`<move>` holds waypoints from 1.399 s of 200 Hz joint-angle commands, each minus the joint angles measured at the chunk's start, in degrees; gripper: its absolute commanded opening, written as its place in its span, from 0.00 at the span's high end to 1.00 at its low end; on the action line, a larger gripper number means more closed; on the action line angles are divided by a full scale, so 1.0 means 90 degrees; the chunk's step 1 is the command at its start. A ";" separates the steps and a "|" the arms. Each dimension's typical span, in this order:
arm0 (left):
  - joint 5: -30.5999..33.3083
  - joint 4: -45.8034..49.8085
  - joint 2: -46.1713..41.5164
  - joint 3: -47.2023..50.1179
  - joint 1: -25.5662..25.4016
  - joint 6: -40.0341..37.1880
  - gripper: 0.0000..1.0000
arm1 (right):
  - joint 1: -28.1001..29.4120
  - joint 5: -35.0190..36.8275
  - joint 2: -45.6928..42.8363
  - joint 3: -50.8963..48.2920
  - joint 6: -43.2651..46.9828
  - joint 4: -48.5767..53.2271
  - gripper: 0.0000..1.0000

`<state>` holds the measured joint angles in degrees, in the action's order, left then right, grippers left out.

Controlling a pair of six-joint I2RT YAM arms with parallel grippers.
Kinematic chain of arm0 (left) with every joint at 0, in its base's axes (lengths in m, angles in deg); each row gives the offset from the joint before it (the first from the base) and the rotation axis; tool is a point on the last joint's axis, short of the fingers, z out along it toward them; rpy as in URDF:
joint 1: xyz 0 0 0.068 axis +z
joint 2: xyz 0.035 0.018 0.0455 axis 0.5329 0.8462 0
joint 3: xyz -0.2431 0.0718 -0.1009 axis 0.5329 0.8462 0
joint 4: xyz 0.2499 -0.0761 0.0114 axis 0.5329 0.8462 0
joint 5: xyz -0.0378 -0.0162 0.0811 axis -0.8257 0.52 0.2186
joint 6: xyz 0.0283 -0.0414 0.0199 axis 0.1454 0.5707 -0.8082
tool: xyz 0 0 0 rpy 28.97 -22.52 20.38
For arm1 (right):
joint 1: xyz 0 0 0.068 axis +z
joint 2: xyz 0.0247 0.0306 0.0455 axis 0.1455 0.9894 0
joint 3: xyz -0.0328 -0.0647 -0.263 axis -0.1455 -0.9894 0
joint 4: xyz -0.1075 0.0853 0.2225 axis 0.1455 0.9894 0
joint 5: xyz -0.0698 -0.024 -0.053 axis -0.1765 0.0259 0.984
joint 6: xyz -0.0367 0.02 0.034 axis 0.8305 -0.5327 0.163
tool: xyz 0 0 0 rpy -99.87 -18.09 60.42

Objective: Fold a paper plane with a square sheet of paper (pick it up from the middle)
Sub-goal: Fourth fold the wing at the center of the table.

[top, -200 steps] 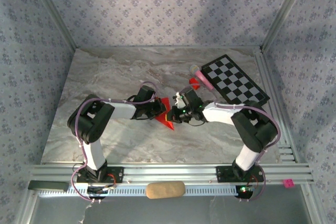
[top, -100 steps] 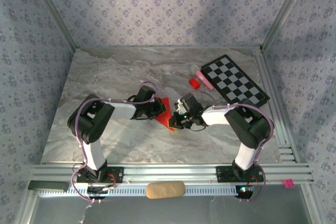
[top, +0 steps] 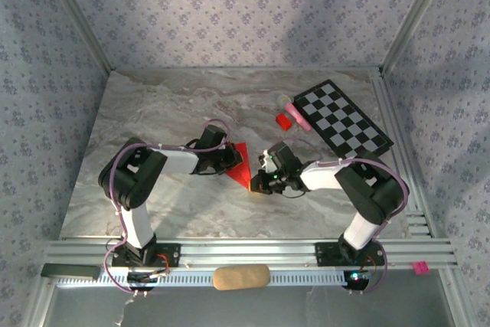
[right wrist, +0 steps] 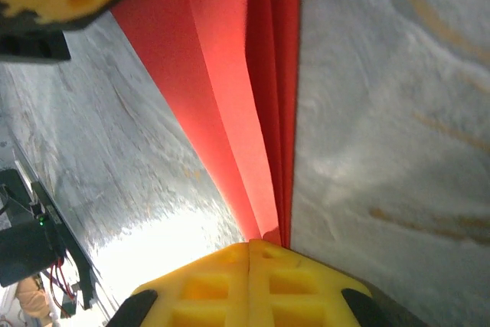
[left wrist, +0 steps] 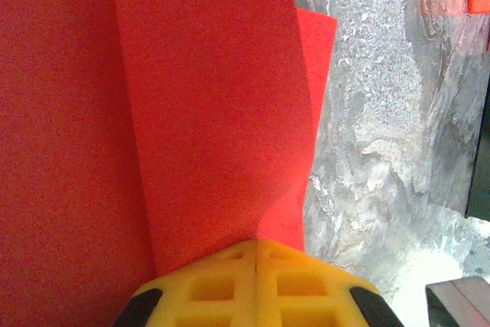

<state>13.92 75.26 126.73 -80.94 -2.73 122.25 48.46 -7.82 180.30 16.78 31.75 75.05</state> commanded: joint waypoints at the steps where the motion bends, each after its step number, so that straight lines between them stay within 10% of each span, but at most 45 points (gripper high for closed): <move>1: 0.0417 0.0521 0.0211 0.0227 0.0025 -0.0005 0.99 | 0.0105 -0.0113 -0.0179 -0.0246 0.0106 0.0884 0.96; 66: 0.0356 0.0372 0.0172 0.0284 -0.0005 -0.0006 0.99 | -0.0035 -0.0039 -0.1047 0.0456 0.0207 0.1304 0.95; 280: 0.0394 0.0374 0.0067 0.0301 -0.0043 -0.0025 0.98 | -0.0255 0.0174 0.0997 0.1419 -0.0325 0.0934 0.95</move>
<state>13.94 73.32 126.71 -80.02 -2.80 122.38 46.36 -6.47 188.32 31.06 29.72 83.49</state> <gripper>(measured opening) 0.061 0.052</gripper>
